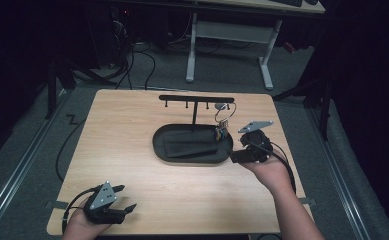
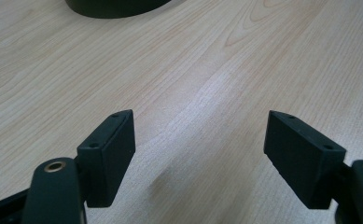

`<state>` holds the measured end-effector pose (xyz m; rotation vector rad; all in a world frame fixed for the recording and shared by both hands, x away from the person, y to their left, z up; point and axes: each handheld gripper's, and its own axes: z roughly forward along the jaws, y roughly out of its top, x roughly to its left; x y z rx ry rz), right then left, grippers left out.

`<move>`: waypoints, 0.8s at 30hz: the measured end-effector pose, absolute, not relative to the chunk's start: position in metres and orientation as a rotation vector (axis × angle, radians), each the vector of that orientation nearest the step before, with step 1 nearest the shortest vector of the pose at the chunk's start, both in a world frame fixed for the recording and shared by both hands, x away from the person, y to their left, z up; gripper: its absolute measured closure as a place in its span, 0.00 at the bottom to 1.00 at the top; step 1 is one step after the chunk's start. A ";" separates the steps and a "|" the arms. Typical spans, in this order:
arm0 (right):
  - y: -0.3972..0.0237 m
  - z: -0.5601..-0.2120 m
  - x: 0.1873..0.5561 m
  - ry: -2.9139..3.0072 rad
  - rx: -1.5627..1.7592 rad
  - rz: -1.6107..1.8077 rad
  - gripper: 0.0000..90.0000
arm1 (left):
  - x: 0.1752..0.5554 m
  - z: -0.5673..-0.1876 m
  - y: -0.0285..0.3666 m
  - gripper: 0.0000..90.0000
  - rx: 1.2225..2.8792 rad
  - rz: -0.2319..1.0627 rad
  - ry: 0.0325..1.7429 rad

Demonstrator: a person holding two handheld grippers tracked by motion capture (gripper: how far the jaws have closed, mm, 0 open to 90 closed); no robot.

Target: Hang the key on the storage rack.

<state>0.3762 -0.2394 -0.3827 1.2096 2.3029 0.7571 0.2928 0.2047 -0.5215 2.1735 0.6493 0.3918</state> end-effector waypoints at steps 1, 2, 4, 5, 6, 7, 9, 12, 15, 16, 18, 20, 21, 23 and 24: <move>-0.240 -0.387 0.372 2.295 1.206 0.765 0.26 | 0.293 -0.522 0.204 0.28 2.173 0.390 0.649; -0.241 -0.391 0.368 2.293 1.210 0.781 0.26 | 0.293 -0.522 0.204 0.28 2.173 0.389 0.648; -0.243 -0.400 0.359 2.284 1.234 0.821 0.25 | 0.293 -0.522 0.204 0.28 2.174 0.387 0.649; -0.244 -0.406 0.355 2.275 1.240 0.835 0.24 | 0.293 -0.522 0.204 0.28 2.174 0.386 0.649; -0.244 -0.411 0.351 2.271 1.242 0.842 0.23 | 0.292 -0.522 0.204 0.28 2.174 0.385 0.650; -0.245 -0.416 0.347 2.260 1.250 0.855 0.23 | 0.292 -0.522 0.204 0.28 2.173 0.385 0.650; -0.246 -0.426 0.340 2.233 1.259 0.883 0.23 | 0.292 -0.523 0.203 0.28 2.173 0.384 0.651; -0.249 -0.442 0.330 2.205 1.278 0.912 0.23 | 0.292 -0.523 0.203 0.28 2.175 0.382 0.651; -0.251 -0.460 0.319 2.176 1.280 0.917 0.23 | 0.292 -0.524 0.203 0.28 2.181 0.378 0.655; -0.251 -0.467 0.316 2.171 1.282 0.921 0.23 | 0.292 -0.524 0.203 0.28 2.180 0.377 0.656; -0.252 -0.479 0.309 2.172 1.289 0.930 0.23 | 0.292 -0.525 0.202 0.28 2.179 0.377 0.655; -0.252 -0.492 0.301 2.162 1.312 0.940 0.23 | 0.291 -0.525 0.201 0.28 2.185 0.373 0.653; -0.253 -0.498 0.297 2.157 1.314 0.945 0.22 | 0.291 -0.525 0.201 0.28 2.184 0.374 0.652; -0.253 -0.511 0.287 2.138 1.329 0.952 0.22 | 0.291 -0.525 0.200 0.28 2.189 0.372 0.647; -0.253 -0.515 0.282 2.121 1.323 0.956 0.22 | 0.290 -0.525 0.200 0.28 2.191 0.371 0.645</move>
